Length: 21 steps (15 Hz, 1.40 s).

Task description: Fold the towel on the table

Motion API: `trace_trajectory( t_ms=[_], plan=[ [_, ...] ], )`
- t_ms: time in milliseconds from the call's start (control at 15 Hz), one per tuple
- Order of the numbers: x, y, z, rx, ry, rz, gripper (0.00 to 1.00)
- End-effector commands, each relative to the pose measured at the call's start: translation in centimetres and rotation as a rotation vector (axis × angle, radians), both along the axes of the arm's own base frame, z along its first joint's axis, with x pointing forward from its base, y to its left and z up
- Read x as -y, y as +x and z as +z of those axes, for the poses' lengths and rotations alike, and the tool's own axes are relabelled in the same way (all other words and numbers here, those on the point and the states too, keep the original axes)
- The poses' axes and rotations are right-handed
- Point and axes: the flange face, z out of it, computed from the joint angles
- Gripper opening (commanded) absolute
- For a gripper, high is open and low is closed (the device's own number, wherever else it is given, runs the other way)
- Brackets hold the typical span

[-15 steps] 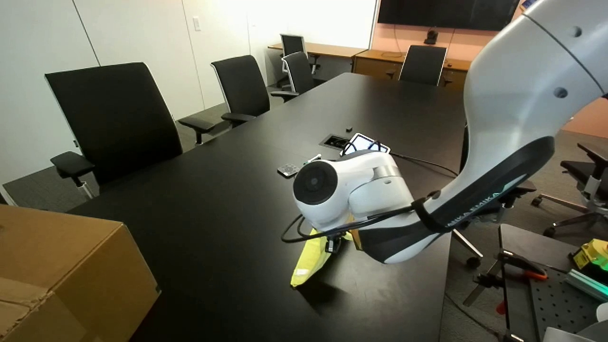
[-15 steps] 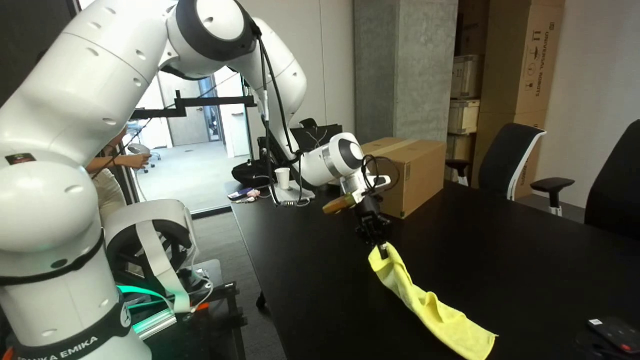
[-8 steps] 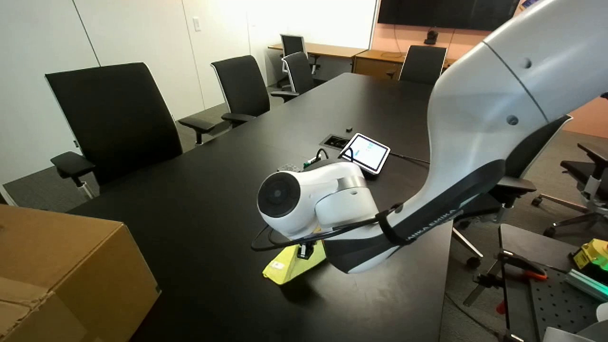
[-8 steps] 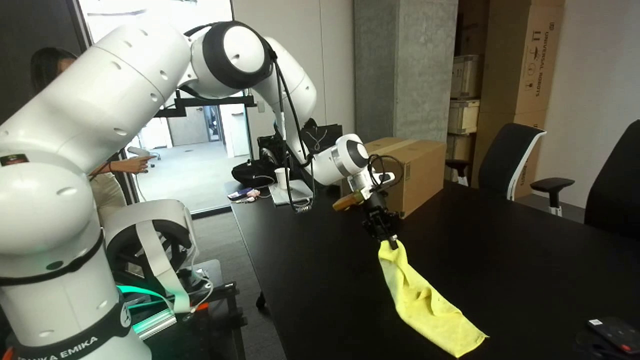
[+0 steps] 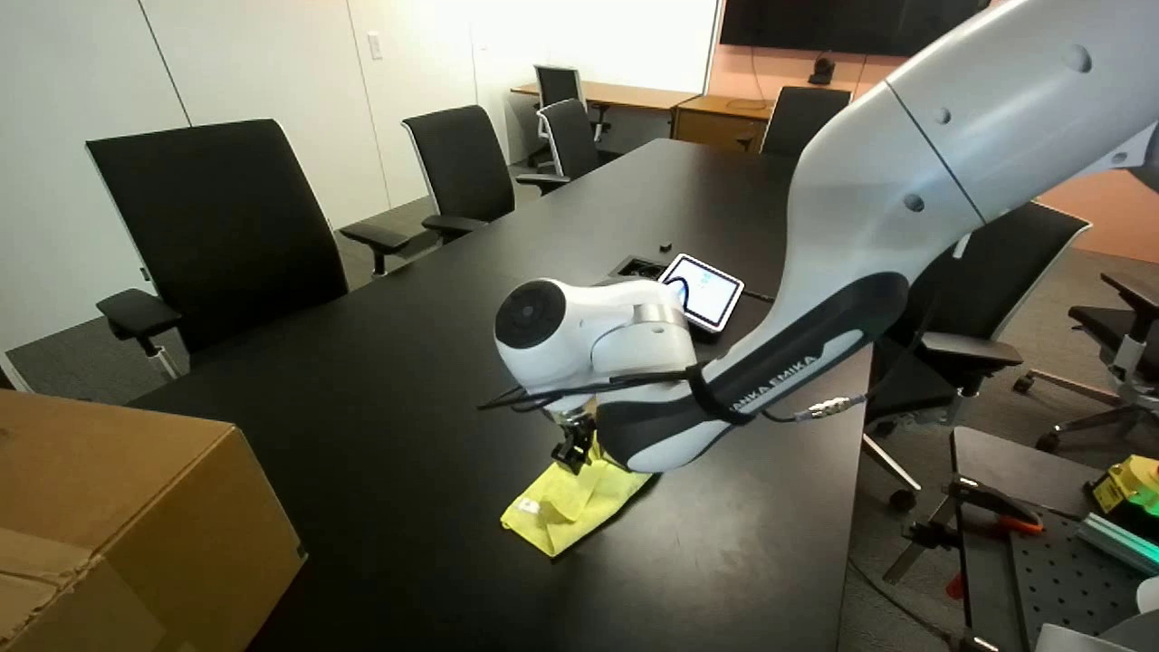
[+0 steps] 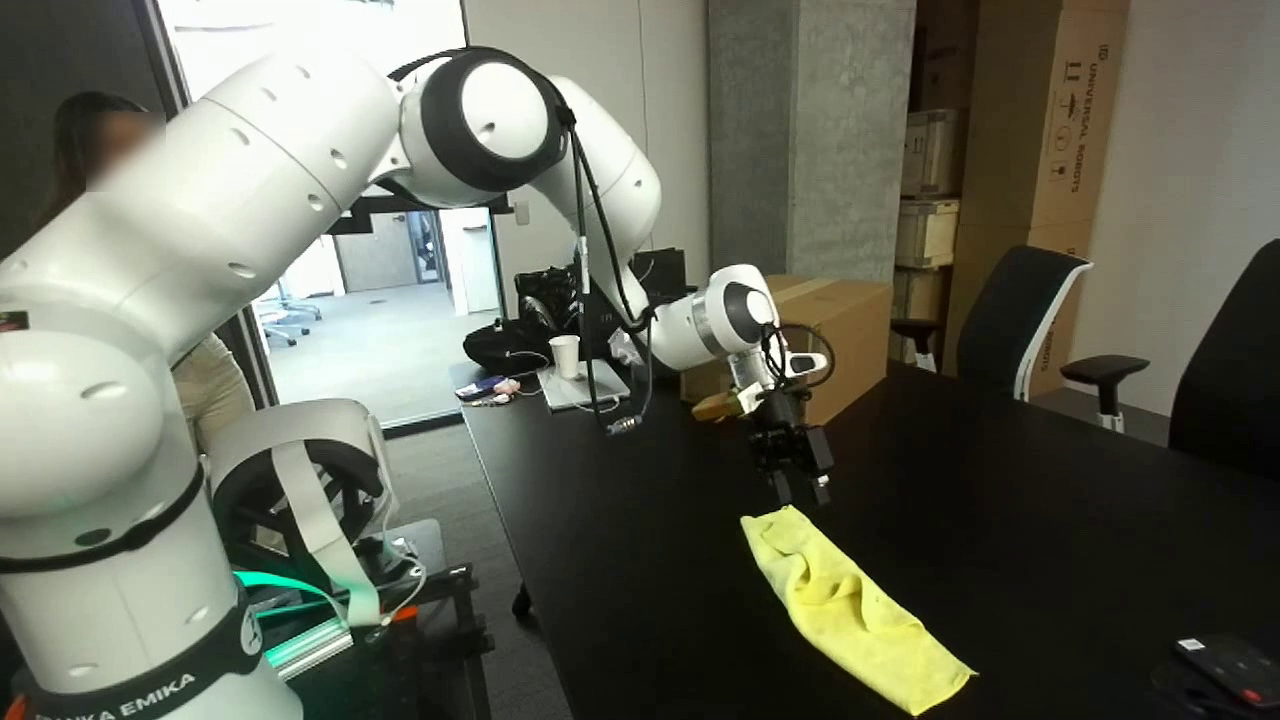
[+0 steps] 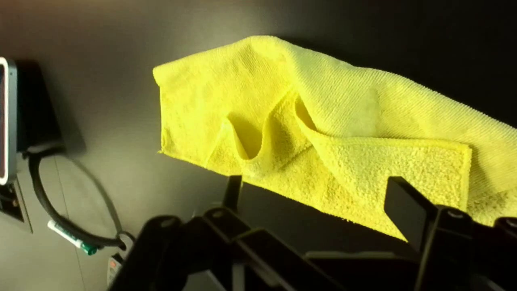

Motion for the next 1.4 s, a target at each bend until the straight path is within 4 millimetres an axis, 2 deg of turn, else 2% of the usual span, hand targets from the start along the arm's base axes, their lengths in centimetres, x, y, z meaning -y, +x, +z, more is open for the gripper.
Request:
trace_trajectory(
  t_ms=[0, 67, 333, 733, 1067, 1333],
  plan=[
    [2.9, -2.5, 4.2, -0.084, 0.082, -0.157, 1.0],
    [3.8, -4.0, 5.9, -0.101, 0.098, -0.207, 1.0],
    [5.1, -7.5, 11.3, -0.15, 0.182, -0.342, 0.99],
    [5.2, -14.0, 21.1, -0.134, 0.244, -0.4, 1.0],
    [5.4, -20.5, 28.7, -0.079, 0.261, -0.372, 1.0],
    [6.0, -26.2, 33.4, -0.013, 0.268, -0.328, 1.0]
  ],
)
